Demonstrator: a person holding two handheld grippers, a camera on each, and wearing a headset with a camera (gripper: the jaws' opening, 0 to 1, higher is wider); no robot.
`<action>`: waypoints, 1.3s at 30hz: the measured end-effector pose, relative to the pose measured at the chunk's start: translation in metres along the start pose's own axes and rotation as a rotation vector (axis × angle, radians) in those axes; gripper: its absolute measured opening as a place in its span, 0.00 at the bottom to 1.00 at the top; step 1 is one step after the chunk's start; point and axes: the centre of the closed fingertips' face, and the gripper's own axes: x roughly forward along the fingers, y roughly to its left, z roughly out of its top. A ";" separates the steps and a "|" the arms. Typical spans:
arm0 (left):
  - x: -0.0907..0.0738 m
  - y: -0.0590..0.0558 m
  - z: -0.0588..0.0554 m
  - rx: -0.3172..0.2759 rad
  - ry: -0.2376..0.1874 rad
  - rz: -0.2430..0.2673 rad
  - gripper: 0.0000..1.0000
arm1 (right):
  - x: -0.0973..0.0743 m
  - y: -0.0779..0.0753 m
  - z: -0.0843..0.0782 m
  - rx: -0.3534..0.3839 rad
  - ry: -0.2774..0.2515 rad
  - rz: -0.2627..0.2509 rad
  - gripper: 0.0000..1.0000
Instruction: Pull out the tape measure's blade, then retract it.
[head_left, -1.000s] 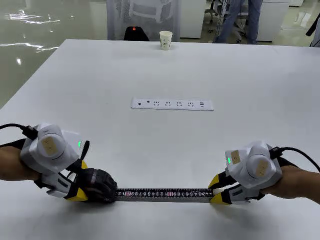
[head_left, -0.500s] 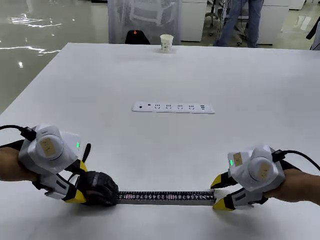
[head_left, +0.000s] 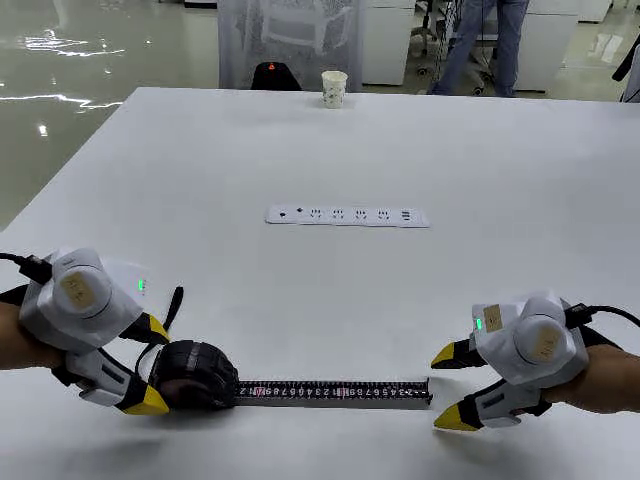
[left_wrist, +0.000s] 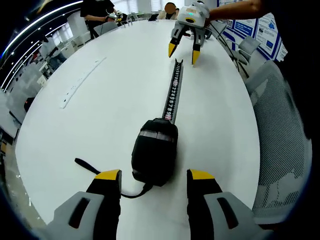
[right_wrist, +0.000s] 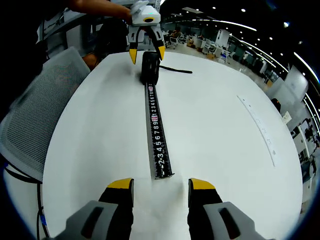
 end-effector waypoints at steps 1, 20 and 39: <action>-0.001 -0.001 -0.001 -0.007 -0.004 0.003 0.49 | -0.001 0.001 0.000 0.004 -0.003 -0.004 0.42; -0.011 -0.026 -0.003 -0.176 -0.108 0.065 0.62 | -0.018 0.025 -0.003 0.125 -0.069 -0.066 0.55; -0.016 -0.056 -0.006 -0.321 -0.205 0.141 0.70 | -0.019 0.056 0.006 0.266 -0.149 -0.131 0.64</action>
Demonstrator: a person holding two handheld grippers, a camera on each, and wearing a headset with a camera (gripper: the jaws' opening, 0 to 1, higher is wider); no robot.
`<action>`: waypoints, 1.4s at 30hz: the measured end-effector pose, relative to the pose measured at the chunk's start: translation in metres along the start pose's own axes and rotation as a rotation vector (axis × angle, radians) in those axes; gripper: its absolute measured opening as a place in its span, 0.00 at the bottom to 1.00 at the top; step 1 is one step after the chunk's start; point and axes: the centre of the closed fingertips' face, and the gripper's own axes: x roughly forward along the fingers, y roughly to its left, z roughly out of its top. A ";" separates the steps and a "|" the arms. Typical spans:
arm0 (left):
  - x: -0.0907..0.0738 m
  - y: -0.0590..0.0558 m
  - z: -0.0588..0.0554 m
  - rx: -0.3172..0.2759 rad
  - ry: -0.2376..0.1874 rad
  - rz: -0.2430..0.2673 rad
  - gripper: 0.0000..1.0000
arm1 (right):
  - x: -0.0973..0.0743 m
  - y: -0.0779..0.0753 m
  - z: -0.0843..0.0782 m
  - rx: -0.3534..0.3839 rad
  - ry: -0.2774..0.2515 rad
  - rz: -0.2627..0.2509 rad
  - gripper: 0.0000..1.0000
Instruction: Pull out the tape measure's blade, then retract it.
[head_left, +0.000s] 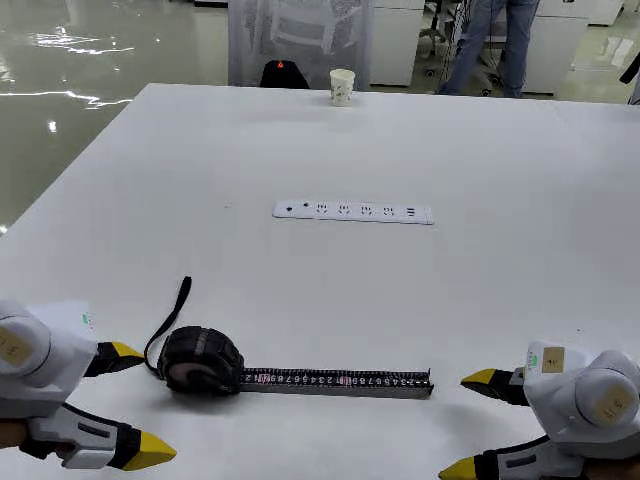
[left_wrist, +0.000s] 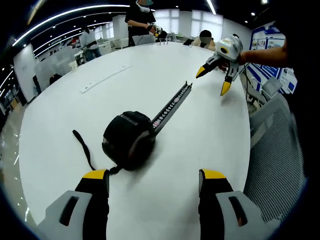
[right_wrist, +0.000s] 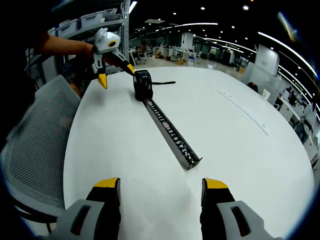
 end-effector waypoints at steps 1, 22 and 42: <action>0.000 -0.001 0.000 -0.008 -0.007 0.004 0.70 | 0.000 0.001 0.000 0.007 -0.005 -0.005 0.64; -0.010 -0.029 0.004 -0.166 -0.146 0.141 0.75 | -0.006 0.035 0.004 0.184 -0.102 -0.097 0.77; -0.009 -0.056 0.006 -0.245 -0.198 0.203 0.87 | -0.006 0.060 0.023 0.289 -0.171 -0.186 0.89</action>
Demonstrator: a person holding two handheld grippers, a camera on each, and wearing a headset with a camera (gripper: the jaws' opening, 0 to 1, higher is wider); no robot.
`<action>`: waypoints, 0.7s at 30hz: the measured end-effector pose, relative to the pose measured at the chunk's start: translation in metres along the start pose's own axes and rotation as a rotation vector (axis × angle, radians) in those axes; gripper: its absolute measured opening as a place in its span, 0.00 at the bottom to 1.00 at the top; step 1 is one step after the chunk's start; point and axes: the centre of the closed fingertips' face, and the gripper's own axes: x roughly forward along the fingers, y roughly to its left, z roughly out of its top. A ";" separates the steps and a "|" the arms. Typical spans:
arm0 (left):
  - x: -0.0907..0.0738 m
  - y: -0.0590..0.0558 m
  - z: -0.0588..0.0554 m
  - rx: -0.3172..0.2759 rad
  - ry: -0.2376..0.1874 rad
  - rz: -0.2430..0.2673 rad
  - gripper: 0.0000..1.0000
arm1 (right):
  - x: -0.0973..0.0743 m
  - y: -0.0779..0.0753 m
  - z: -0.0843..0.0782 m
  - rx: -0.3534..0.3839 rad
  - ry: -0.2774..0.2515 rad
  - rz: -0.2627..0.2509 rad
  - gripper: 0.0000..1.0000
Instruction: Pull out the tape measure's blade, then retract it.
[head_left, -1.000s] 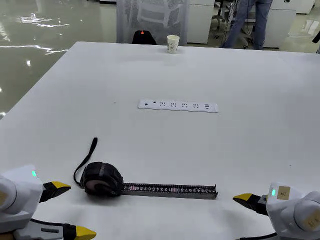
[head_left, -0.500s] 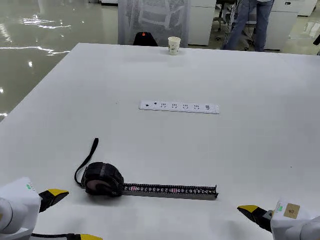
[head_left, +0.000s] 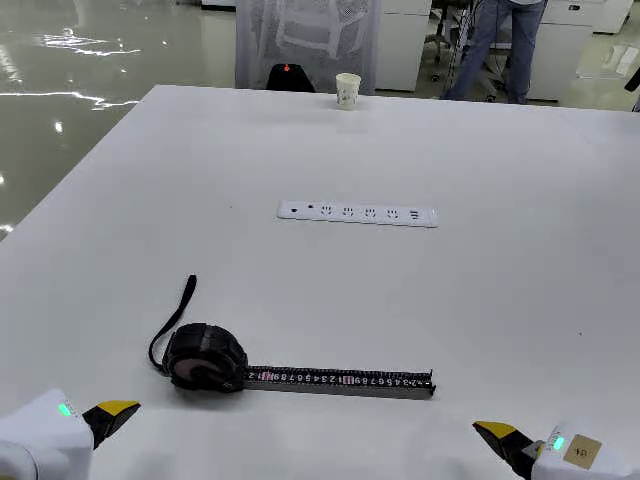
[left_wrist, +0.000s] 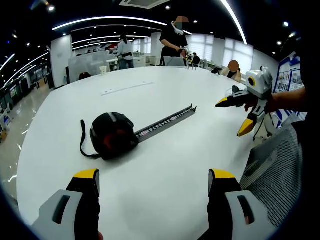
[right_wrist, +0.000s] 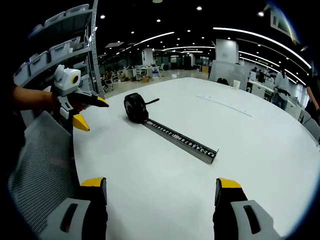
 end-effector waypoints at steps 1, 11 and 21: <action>-0.001 0.000 0.001 -0.004 -0.006 0.006 0.88 | 0.000 0.001 0.001 0.002 -0.003 -0.003 0.89; -0.009 -0.004 0.010 -0.044 -0.055 0.067 0.94 | -0.005 0.008 0.013 0.034 -0.048 -0.056 0.94; -0.016 -0.009 0.013 -0.052 -0.066 0.103 0.99 | -0.009 0.016 0.018 0.085 -0.050 -0.070 0.99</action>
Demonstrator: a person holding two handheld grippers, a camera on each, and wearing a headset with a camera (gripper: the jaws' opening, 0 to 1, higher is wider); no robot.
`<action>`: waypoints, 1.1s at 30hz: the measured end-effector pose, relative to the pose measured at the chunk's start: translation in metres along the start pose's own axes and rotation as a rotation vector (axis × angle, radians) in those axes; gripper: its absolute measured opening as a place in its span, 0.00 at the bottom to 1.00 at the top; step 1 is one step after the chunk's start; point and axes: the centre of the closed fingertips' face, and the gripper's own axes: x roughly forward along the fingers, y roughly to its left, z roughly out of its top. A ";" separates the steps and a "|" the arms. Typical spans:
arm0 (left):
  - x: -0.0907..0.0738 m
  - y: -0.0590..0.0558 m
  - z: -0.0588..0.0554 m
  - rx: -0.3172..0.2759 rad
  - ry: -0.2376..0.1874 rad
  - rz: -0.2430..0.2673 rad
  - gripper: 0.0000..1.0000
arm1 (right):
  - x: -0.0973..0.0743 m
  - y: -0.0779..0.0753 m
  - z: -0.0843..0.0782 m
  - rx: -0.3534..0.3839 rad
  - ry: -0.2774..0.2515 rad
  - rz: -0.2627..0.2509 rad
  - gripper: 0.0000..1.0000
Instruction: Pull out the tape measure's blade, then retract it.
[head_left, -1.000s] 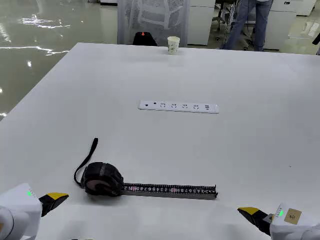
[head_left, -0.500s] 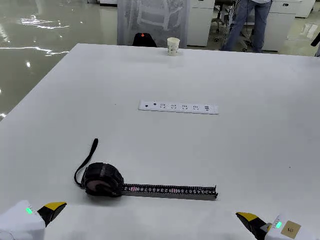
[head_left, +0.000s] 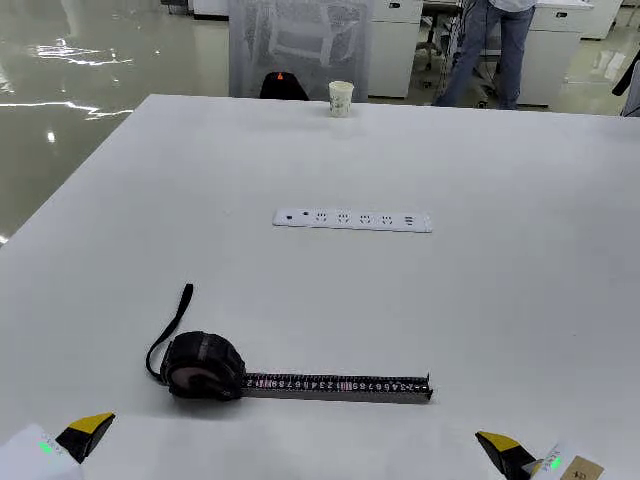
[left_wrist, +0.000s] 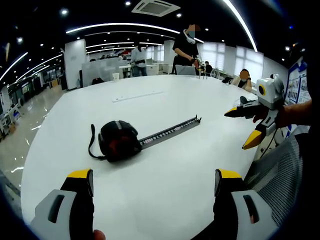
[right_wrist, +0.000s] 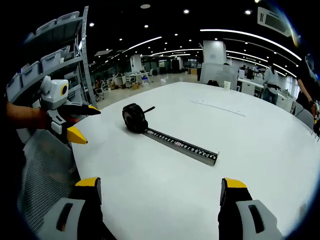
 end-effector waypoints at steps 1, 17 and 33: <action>0.000 0.000 0.000 -0.007 -0.001 0.006 0.99 | -0.001 0.001 0.003 0.004 -0.010 -0.002 0.99; -0.004 -0.012 0.005 -0.068 -0.014 0.026 0.99 | -0.006 0.012 0.017 0.025 -0.033 -0.044 0.99; -0.013 -0.016 0.006 -0.098 -0.025 0.056 0.99 | -0.006 0.026 0.026 0.061 -0.053 -0.067 0.99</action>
